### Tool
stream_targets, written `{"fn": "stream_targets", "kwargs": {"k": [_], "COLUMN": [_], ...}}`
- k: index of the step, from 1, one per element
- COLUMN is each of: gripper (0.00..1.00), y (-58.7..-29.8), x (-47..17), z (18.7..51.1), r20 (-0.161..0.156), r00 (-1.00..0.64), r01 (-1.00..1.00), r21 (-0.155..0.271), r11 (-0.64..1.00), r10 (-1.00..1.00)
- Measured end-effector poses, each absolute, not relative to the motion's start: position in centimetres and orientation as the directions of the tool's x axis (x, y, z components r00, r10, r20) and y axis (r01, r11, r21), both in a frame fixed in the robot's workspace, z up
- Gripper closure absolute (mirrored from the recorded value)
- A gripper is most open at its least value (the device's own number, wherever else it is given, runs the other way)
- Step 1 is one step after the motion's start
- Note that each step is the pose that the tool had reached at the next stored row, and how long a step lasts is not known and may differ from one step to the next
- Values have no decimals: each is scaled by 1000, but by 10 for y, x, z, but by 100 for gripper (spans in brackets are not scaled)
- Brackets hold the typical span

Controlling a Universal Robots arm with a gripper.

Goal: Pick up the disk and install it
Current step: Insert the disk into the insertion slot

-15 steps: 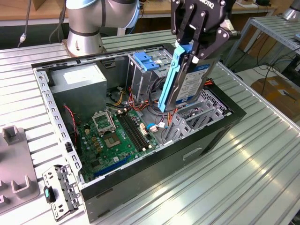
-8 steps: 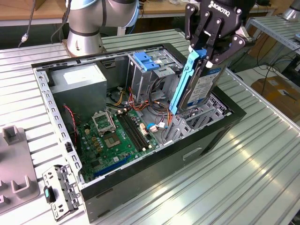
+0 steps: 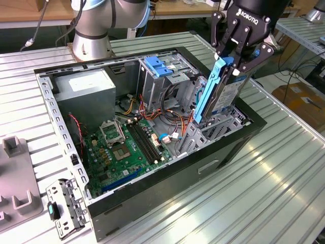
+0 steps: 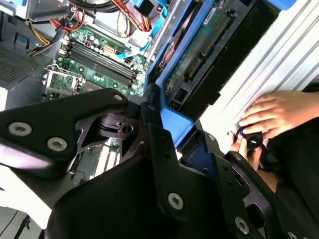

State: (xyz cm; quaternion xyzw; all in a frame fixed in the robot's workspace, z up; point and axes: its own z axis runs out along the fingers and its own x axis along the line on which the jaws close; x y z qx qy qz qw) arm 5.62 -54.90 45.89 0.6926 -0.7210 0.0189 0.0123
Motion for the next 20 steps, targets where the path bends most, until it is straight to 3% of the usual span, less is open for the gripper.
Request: {"fn": "stream_targets", "kwargs": {"k": [20], "gripper": [63], "y": [-553], "x": [58], "z": [449], "r20": [44], "r00": [-40], "r01": [-999], "r21": [-10], "r11": [40], "r10": [-998]}}
